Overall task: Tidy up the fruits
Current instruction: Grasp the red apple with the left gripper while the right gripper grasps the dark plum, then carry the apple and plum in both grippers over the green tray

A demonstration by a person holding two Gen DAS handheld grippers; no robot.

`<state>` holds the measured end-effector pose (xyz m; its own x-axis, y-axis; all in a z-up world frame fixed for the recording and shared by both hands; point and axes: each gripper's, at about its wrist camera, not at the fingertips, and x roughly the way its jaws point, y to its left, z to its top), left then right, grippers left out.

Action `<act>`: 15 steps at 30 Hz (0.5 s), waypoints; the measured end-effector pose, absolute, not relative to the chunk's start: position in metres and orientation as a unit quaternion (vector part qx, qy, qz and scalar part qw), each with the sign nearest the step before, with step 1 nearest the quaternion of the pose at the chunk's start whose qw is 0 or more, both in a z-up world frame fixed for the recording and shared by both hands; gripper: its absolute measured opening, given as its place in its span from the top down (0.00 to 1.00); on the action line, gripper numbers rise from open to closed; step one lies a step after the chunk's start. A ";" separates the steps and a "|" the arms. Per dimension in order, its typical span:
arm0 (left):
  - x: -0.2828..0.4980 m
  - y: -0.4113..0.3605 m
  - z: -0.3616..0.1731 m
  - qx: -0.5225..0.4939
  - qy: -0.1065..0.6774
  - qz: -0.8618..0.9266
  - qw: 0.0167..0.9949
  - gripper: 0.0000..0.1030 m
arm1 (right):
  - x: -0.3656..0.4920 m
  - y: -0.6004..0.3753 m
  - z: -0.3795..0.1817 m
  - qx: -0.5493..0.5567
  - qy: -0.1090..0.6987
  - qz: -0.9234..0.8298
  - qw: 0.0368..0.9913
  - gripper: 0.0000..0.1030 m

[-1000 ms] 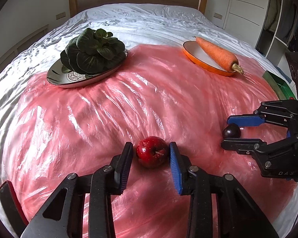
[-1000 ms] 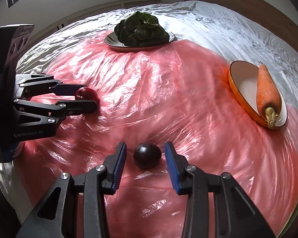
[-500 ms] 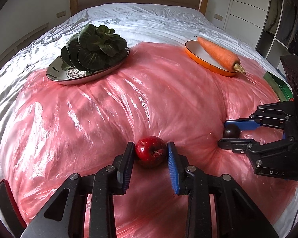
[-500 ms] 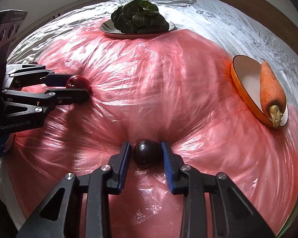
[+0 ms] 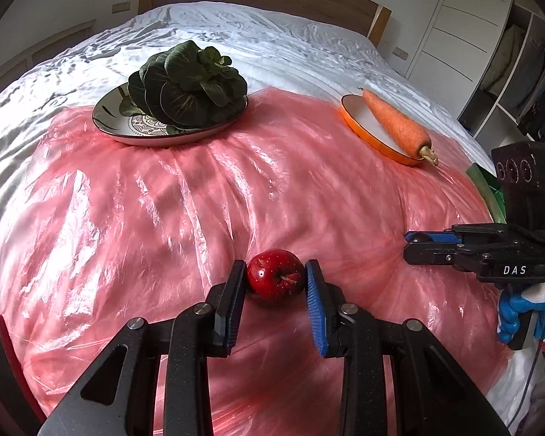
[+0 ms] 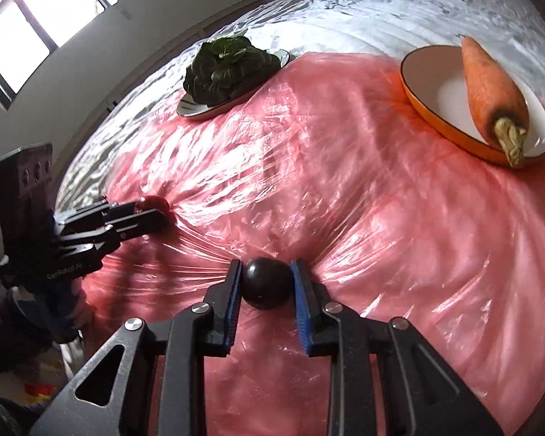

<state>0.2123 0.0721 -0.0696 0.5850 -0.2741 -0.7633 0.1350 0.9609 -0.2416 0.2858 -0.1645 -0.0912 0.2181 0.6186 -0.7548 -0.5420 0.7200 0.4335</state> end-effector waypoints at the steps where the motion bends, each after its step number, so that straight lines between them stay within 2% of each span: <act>1: 0.212 0.074 -0.069 -0.082 0.440 -0.115 0.887 0.73 | 0.288 -0.170 -0.091 0.066 0.502 0.377 0.775 0.21; 15: 0.204 0.088 -0.063 -0.095 0.435 -0.100 0.890 0.73 | 0.289 -0.200 -0.070 0.148 0.481 0.367 0.782 0.21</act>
